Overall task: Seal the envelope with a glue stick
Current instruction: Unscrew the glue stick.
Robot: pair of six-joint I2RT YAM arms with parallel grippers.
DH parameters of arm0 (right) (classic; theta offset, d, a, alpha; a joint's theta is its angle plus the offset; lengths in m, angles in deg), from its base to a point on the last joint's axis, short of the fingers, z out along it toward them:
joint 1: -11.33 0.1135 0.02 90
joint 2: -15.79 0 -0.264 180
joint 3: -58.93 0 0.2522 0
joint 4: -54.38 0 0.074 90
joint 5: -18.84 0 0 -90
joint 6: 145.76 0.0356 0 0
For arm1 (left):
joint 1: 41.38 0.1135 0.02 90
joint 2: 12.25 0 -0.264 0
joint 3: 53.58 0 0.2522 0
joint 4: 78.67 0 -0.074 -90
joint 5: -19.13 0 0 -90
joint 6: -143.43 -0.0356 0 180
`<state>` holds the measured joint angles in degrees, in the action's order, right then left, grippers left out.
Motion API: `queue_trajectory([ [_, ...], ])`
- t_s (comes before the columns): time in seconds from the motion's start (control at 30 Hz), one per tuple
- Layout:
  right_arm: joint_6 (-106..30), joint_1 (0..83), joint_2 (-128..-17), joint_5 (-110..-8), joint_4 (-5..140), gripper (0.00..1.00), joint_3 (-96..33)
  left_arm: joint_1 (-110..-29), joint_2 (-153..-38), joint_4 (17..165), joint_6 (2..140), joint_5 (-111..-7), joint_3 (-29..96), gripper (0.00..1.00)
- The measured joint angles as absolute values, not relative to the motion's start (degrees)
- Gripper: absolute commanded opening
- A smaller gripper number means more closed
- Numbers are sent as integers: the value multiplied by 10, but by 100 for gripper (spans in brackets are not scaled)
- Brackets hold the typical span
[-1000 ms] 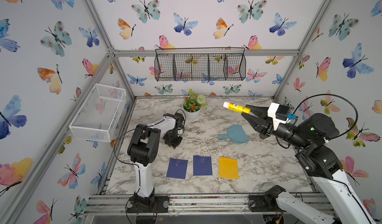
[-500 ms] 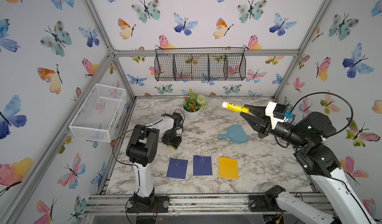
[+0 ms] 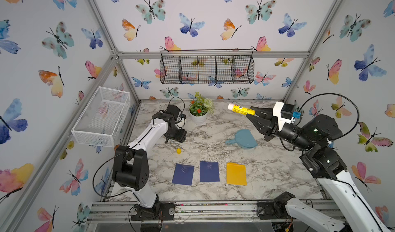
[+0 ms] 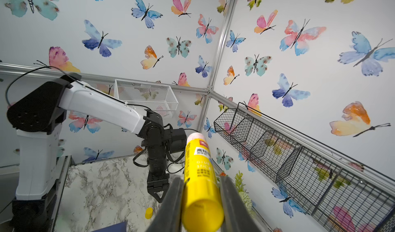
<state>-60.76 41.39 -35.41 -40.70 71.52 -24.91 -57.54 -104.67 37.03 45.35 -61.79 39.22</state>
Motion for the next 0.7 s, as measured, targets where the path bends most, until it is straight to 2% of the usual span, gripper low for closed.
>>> queue_trajectory([
  [0.2,-422,414,-375,-387,591,3,-199,-572,-896,470,500,-557,385,61],
  [0.4,-170,414,-421,-347,384,3,-142,-572,-722,700,580,-436,283,66],
  [0.7,99,414,-478,-330,83,3,-105,-583,-652,1019,705,-315,185,69],
])
